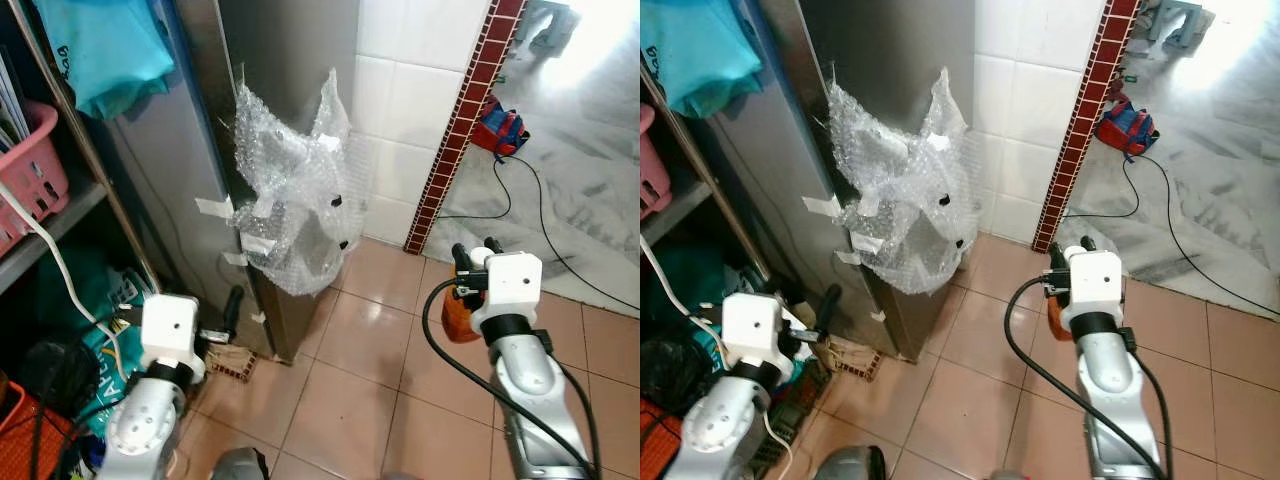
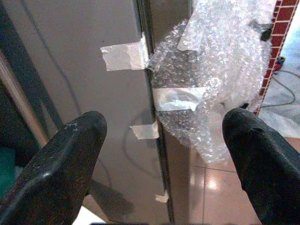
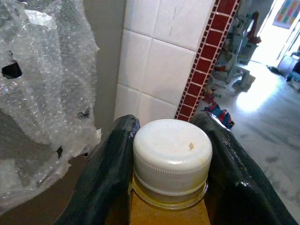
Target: Restocking fridge
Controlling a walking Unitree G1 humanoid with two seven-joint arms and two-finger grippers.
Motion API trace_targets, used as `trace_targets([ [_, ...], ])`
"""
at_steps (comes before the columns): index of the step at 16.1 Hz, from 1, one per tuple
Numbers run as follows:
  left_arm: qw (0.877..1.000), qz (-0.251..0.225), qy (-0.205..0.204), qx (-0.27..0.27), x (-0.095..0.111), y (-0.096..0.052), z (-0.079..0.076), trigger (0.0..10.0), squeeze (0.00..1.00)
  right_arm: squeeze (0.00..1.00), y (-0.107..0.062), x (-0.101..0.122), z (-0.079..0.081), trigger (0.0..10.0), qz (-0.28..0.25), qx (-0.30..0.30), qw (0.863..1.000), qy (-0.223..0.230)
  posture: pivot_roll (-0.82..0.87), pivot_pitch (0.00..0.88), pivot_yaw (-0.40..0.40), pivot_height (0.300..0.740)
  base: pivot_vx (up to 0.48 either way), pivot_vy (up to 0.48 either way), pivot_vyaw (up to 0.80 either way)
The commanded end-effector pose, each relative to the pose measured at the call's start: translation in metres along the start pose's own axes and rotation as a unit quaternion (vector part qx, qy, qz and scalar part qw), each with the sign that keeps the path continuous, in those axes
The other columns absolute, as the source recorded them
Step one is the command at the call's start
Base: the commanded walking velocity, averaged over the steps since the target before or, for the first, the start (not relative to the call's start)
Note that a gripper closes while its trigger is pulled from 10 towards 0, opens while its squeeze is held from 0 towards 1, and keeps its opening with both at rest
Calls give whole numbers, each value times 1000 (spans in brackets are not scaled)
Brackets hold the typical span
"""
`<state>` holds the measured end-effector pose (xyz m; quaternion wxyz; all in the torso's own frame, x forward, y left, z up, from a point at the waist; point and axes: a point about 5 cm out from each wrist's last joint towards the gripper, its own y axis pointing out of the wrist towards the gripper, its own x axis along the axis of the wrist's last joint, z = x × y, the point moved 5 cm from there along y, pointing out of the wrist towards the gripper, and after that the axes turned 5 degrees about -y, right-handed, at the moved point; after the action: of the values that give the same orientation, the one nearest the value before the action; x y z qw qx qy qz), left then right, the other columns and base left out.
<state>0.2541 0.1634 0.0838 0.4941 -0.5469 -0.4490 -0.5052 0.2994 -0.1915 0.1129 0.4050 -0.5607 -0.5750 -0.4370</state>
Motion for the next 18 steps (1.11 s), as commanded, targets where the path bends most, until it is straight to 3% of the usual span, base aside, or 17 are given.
trace_targets([
  [1,1000,-9,2,-2,7,1,1,10000,0,0,-1,0,-2,10000,-1,-6,1000,0,-7,89,43,740,296,0,-800],
  [8,1000,-14,-4,-9,9,11,-5,10000,0,0,4,4,14,10000,-11,23,1000,-2,-11,73,22,740,292,0,-68],
  [18,1000,-17,-4,10,9,14,-3,10000,0,0,10,7,18,10000,-18,41,999,-11,-15,70,10,740,0,0,0],
])
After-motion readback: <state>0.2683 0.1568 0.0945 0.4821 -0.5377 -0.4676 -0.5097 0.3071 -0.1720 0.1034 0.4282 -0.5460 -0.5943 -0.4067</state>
